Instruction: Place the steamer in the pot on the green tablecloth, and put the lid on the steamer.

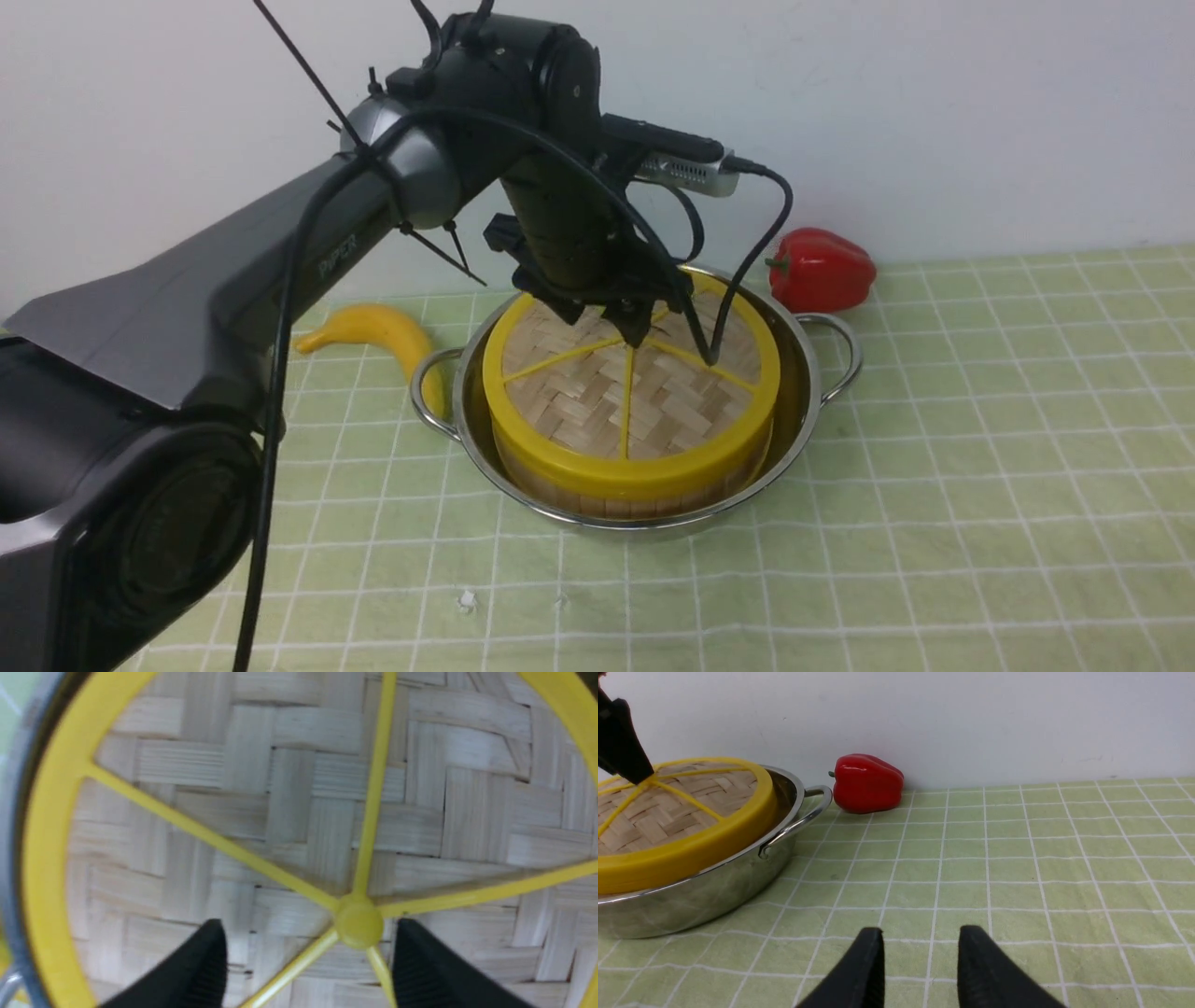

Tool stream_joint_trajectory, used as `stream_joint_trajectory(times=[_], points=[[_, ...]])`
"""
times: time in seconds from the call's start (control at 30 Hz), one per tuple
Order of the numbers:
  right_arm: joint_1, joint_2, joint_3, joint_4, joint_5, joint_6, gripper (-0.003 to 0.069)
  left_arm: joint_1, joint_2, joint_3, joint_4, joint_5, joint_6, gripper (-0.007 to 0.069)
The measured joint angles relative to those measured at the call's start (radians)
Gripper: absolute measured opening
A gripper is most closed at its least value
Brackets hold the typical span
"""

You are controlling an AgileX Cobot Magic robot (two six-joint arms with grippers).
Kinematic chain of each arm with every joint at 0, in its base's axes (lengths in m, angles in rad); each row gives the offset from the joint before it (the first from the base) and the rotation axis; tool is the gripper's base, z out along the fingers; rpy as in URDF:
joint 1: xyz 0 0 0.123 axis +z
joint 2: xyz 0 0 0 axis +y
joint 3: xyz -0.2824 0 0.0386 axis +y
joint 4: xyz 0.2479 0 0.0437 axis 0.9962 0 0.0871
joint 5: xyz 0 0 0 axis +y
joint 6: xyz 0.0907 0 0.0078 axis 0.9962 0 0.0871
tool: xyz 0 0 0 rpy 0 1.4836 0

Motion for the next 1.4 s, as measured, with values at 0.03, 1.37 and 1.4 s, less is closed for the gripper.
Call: stream_joint_trajectory(times=[0.03, 1.37, 1.4], points=[[0.0, 0.0, 0.0, 0.0, 0.0, 0.0, 0.0242, 0.0, -0.014, 0.0, 0.006, 0.0, -0.003, 0.0509], [0.0, 0.0, 0.0, 0.0, 0.0, 0.0, 0.0242, 0.009, -0.786, 0.672, 0.101, -0.546, 0.005, 0.0296], [0.0, 0.0, 0.0, 0.0, 0.0, 0.0, 0.0242, 0.018, -0.861, 0.783, 0.101, -0.604, 0.005, 0.0287]])
